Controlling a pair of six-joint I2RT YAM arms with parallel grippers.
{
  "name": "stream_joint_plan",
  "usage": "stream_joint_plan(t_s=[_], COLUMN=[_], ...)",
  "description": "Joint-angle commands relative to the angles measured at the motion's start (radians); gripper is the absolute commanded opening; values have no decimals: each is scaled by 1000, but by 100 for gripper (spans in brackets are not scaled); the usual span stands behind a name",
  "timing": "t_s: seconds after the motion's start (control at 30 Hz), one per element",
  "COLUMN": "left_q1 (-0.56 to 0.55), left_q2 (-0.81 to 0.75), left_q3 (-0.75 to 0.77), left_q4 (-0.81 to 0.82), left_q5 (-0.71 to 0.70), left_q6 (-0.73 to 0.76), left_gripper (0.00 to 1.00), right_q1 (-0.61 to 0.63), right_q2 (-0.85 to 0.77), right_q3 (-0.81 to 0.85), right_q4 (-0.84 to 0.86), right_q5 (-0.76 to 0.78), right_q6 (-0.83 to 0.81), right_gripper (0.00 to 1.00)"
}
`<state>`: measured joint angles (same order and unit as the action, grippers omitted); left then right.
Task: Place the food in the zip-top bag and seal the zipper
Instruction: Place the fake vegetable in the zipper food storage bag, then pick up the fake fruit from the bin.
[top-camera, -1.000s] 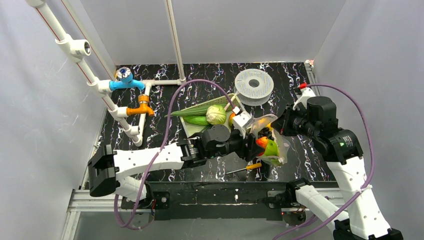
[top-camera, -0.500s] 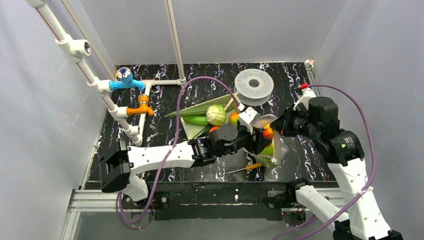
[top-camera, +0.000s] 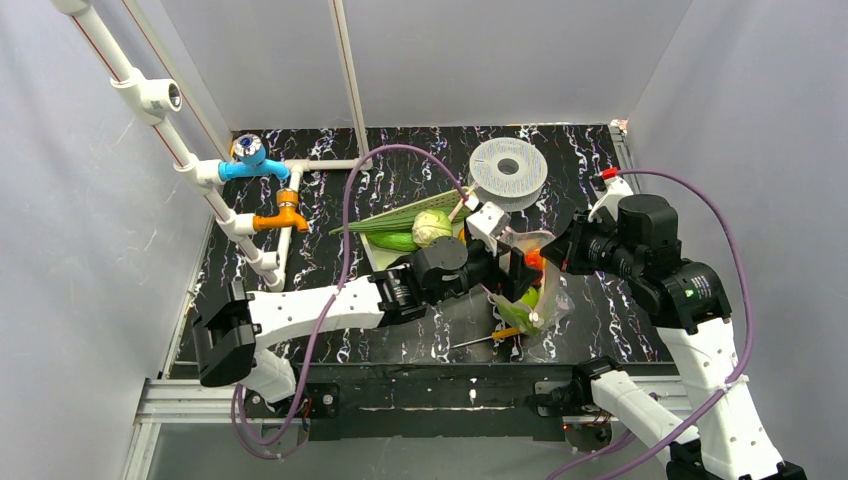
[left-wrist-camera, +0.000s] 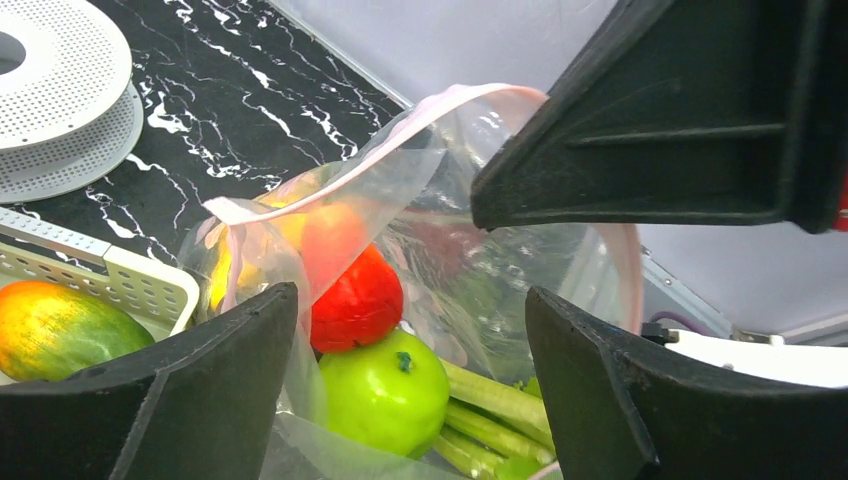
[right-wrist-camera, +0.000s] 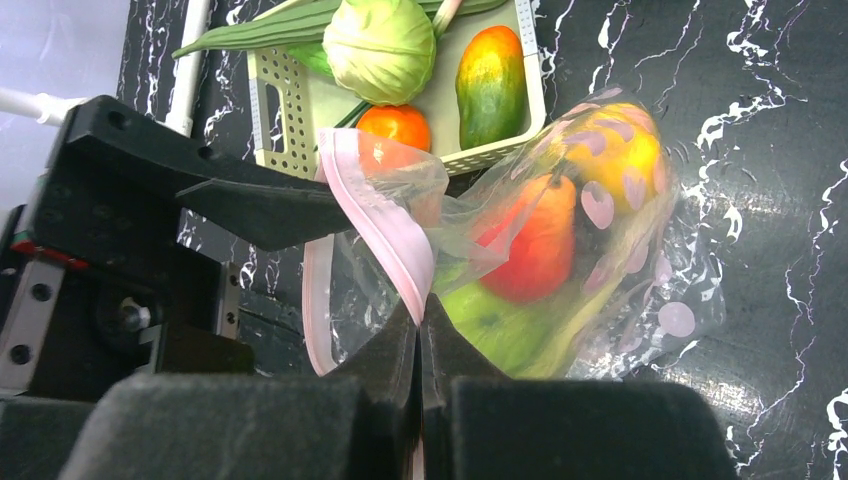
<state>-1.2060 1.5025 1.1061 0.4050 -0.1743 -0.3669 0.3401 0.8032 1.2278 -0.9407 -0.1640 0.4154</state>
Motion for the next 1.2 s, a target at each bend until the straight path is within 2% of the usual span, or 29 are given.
stream_joint_plan(t_s=[0.0,0.17,0.3,0.37,0.53,0.63,0.77,0.93,1.17], left_q1=[2,2,3,3,3,16,60,132,320], left_q2=[-93,-156,-260,-313,-440,-518,-589,-576,-370], left_q3=[-9,-16,-33,-37,-45,-107,-197,-248,-170], left_q4=[-10,-51,-130,-202,-480,-547,-609,-681,-774], left_q5=[33,81,68,12,-234,-358,-427,-415,-258], left_q6=[-3,-9,35,76,189,213,211,143,-27], left_gripper=[83,84,84,84,88,94,97,97,98], right_q1=[-1,-1,-1,-1,-1,-1,-1,-1,-1], right_q2=[-14,-13,-23,-17,-14,-3,0,16,27], right_q3=[46,47,31,35,21,29,11,10,32], right_q4=[30,25,39,33,41,31,51,52,32], right_q5=[-15,0,10,13,19,21,21,12,26], right_q6=[2,0,-2,-1,-6,-6,-8,-9,-21], right_gripper=[1,1,1,1,1,1,1,1,1])
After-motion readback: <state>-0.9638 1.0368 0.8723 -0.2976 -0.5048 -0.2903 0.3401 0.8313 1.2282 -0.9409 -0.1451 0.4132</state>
